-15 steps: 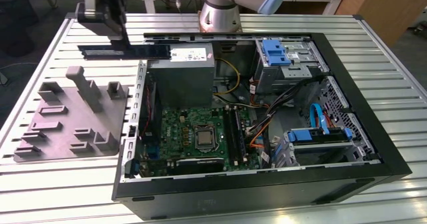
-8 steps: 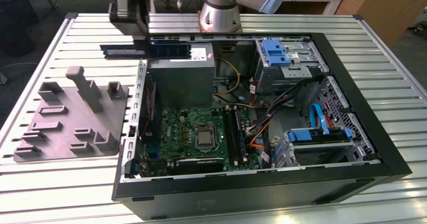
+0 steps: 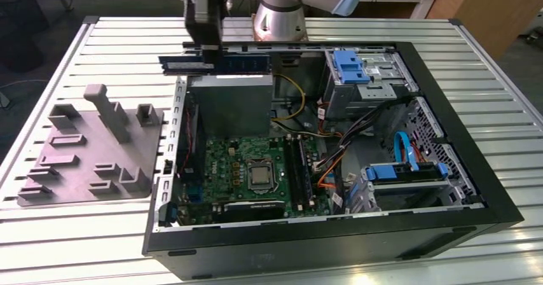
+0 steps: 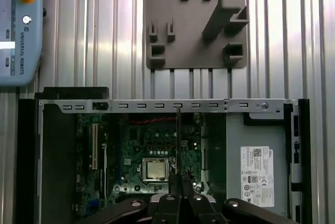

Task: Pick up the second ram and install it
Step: 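Pick up the second ram and move it above second insertion slot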

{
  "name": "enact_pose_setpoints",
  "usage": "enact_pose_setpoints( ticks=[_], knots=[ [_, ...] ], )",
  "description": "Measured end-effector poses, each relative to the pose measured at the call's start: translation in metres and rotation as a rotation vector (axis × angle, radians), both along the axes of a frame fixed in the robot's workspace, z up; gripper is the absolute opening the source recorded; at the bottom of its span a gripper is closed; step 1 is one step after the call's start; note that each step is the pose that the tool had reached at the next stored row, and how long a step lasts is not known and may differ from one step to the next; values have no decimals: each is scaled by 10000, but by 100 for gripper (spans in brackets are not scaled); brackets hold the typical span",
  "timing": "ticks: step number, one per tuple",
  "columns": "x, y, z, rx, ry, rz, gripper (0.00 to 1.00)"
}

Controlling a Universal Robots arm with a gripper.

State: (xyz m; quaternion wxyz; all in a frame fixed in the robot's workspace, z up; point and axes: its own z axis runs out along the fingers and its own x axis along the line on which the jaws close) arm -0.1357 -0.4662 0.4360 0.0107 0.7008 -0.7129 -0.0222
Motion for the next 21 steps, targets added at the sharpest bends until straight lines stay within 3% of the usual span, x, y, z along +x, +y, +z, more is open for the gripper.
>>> enact_pose_setpoints(
  ticks=[9,15,21],
  knots=[
    [311,0,-3,1,10,1,11],
    [334,0,-46,6,-5,11,11],
    [386,-12,-149,5,-13,16,11]
  ],
)
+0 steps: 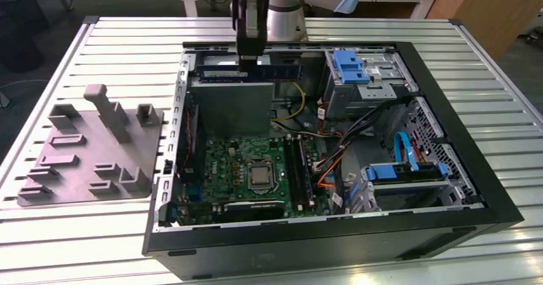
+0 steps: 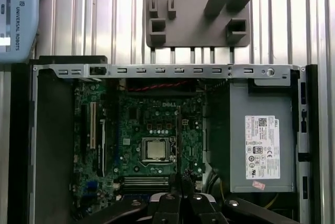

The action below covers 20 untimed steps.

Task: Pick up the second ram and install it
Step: 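Pick up the second ram and move it above second insertion slot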

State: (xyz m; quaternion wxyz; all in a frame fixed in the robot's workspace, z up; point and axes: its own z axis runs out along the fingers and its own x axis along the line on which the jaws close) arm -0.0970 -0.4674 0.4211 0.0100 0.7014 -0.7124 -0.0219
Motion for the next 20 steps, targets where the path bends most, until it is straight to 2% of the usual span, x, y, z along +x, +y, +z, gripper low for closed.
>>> enact_pose_setpoints(
  ticks=[9,14,20],
  knots=[
    [248,-47,-157,1,0,1,11],
    [272,-68,-246,1,0,1,11],
    [308,-121,-344,2,-1,1,11]
  ],
)
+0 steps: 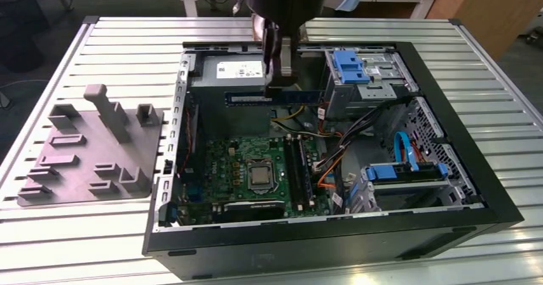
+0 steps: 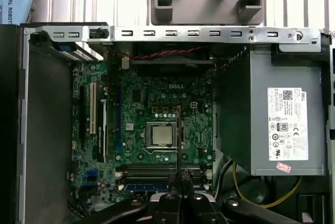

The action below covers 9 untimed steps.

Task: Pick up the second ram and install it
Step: 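Pick up the second ram and move it above second insertion slot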

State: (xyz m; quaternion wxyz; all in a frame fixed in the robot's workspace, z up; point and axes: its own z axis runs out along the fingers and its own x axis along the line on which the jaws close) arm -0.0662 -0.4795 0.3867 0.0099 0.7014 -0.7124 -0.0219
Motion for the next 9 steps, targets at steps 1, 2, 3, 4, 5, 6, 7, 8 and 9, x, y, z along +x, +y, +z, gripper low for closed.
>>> enact_pose_setpoints(
  ticks=[1,2,3,4,5,6,7,8,9],
  knots=[
    [11,-8,-12,-1,0,0,11],
    [21,-14,-25,-1,0,0,11],
    [27,-19,-37,-1,1,0,11],
    [32,-22,-50,-2,1,0,11],
    [35,-25,-63,-1,0,0,11],
    [39,-28,-76,-1,0,0,11],
    [43,-33,-89,-1,0,0,11],
    [47,-37,-104,0,0,0,11],
    [52,-41,-117,-1,0,0,11]
  ],
)
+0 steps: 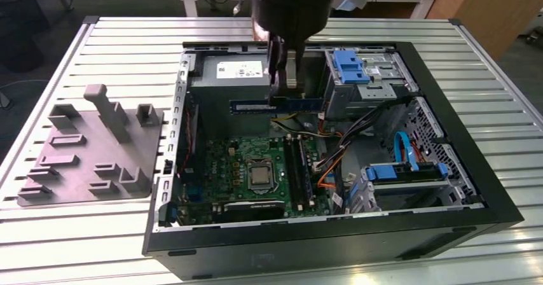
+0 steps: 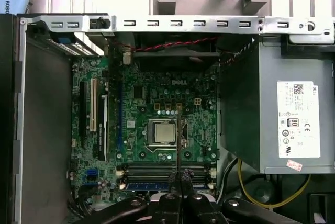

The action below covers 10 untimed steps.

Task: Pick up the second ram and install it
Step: 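Pick up the second ram and move it above second insertion slot, then insert the second ram into the second slot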

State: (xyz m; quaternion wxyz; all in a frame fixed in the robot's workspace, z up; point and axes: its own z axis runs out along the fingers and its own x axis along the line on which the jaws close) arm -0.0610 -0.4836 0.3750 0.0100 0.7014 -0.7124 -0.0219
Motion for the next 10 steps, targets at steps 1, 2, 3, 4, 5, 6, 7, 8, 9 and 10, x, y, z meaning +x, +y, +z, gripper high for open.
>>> enact_pose_setpoints(
  ticks=[1,2,3,4,5,6,7,8,9,10],
  knots=[
    [4,-4,-12,0,0,0,11],
    [5,-6,-21,0,0,0,11],
    [5,-7,-27,0,0,-1,11],
    [5,-7,-31,0,0,-2,11],
    [5,-8,-33,-2,1,-1,11],
    [6,-8,-35,0,0,0,11],
    [5,-8,-36,0,0,0,11],
    [5,-8,-36,0,0,0,11],
    [5,-8,-36,0,0,0,11],
    [5,-8,-37,0,0,0,11]
  ],
)
